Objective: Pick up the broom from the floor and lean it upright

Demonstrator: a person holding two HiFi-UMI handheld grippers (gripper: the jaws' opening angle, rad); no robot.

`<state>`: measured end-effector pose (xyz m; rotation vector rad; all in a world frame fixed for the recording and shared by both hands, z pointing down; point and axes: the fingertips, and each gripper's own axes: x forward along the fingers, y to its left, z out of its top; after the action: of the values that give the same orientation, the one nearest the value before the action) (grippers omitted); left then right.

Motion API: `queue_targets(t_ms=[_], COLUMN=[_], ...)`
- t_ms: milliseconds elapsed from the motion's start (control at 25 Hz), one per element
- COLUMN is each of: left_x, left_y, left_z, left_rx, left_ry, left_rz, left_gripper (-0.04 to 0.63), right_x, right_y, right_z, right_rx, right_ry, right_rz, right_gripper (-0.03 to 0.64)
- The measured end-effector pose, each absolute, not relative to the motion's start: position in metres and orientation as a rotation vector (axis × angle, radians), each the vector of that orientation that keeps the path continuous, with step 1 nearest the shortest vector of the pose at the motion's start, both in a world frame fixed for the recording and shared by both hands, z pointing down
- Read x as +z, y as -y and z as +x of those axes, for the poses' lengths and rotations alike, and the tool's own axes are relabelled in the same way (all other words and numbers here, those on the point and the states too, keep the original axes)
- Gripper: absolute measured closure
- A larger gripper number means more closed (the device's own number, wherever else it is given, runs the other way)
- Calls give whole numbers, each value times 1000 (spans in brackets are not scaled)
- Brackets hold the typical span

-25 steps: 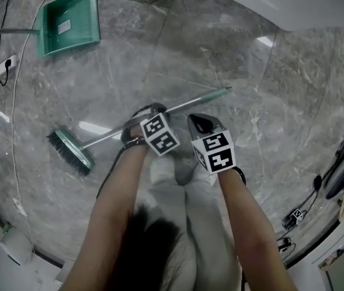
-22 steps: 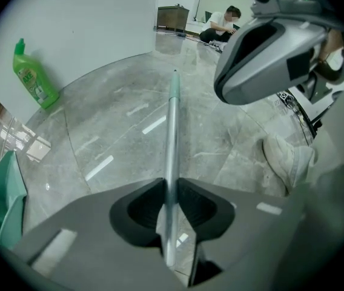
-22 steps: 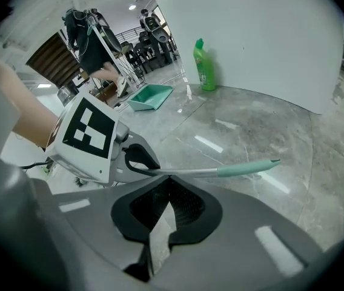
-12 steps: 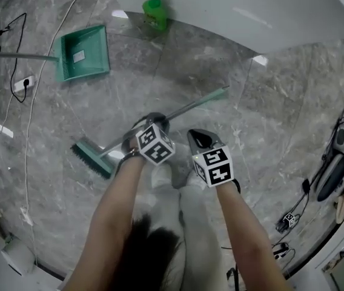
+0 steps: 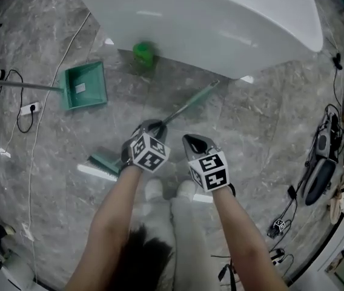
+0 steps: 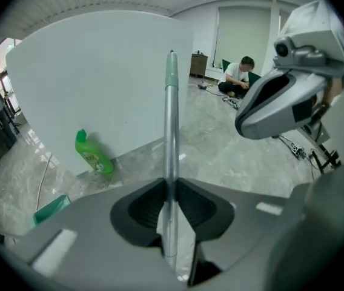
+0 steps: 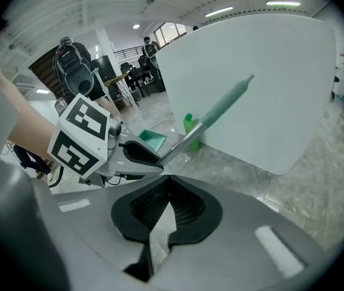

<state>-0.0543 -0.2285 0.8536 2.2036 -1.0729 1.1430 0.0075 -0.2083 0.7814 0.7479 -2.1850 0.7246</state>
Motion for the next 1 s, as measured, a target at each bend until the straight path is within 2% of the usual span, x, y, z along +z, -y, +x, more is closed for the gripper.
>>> queue_targets(t_ms=[520, 1000], left_x=[759, 706], left_y=[341, 439], left_z=[-30, -6], left_rx=[966, 823], left_ry=[1307, 1482], left_rz=[2280, 2262], left_gripper=[525, 523], right_x=[740, 666], right_y=[218, 317], right_z=[32, 61], right_rx=[763, 722], right_ry=[2226, 2361], right_rz=[836, 1115], right_gripper=[615, 615])
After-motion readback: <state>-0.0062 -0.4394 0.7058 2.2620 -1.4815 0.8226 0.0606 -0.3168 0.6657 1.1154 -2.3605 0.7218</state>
